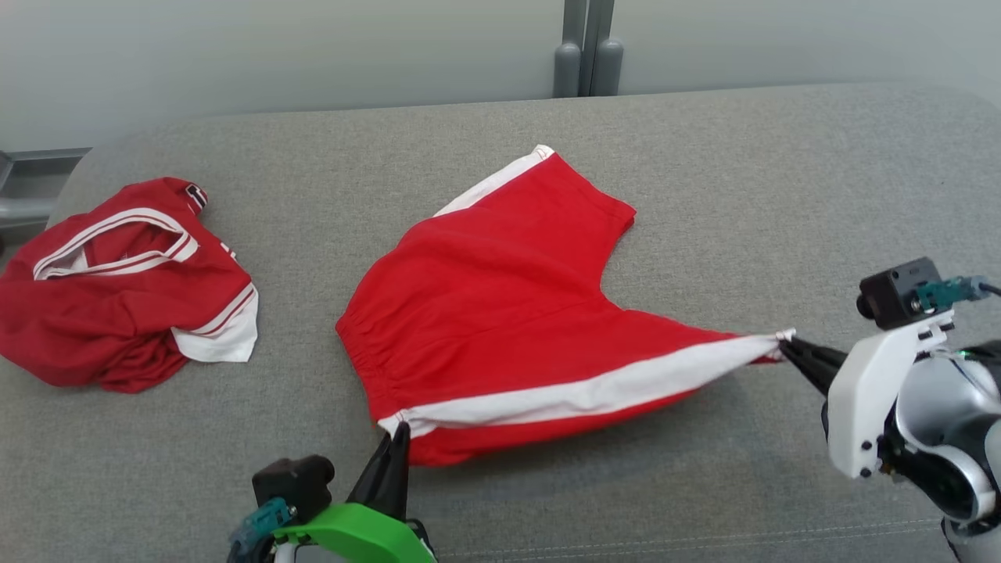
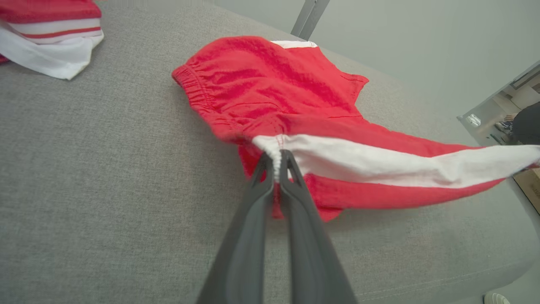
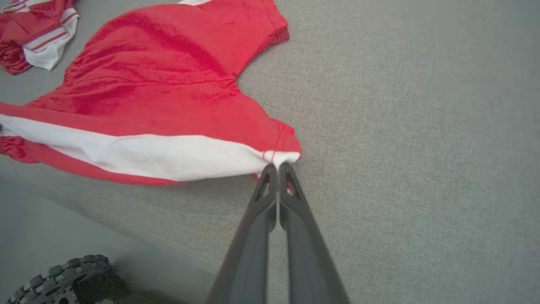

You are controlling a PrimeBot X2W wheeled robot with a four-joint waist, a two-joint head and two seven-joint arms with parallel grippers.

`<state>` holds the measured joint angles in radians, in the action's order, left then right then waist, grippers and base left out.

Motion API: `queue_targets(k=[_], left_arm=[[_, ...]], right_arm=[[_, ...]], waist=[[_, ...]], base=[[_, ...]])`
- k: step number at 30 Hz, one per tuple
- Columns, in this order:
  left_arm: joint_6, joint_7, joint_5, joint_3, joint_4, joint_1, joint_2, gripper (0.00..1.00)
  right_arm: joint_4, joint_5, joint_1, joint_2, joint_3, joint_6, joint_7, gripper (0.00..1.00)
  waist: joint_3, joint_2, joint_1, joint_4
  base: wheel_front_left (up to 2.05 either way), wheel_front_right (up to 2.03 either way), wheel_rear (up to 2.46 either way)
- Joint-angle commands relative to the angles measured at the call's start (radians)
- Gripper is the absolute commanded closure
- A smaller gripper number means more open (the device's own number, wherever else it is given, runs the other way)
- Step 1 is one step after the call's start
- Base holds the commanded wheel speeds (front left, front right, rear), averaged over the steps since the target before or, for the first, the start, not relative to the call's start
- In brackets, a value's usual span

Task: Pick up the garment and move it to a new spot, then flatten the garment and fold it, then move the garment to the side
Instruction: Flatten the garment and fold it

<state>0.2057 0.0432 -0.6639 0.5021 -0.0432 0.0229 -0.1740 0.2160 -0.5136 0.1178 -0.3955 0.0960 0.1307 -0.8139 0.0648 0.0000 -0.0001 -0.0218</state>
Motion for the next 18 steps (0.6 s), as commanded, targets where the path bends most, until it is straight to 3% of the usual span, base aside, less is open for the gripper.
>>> queue_targets(k=[1, 9, 18], left_arm=[[-0.008, -0.005, -0.003, -0.003, 0.007, -0.035, -0.001, 1.00], [-0.048, -0.010, 0.005, -0.003, -0.038, -0.211, 0.037, 1.00], [-0.087, 0.032, -0.020, -0.017, -0.157, -0.410, 0.090, 1.00]], right_arm=[[-0.012, 0.029, 0.035, -0.002, 0.007, 0.000, 0.024, 1.00], [-0.185, 0.098, 0.287, 0.029, 0.094, 0.000, 0.153, 1.00], [-0.440, 0.124, 0.558, 0.004, 0.209, 0.000, 0.302, 1.00]], waist=[[0.013, 0.0000, 0.0001, 0.004], [0.085, 0.0000, 0.0001, 0.047], [0.188, 0.0000, 0.0001, 0.104]], base=[[0.00, 0.00, 0.00], [0.00, 0.00, 0.00], [0.00, 0.00, 0.00]])
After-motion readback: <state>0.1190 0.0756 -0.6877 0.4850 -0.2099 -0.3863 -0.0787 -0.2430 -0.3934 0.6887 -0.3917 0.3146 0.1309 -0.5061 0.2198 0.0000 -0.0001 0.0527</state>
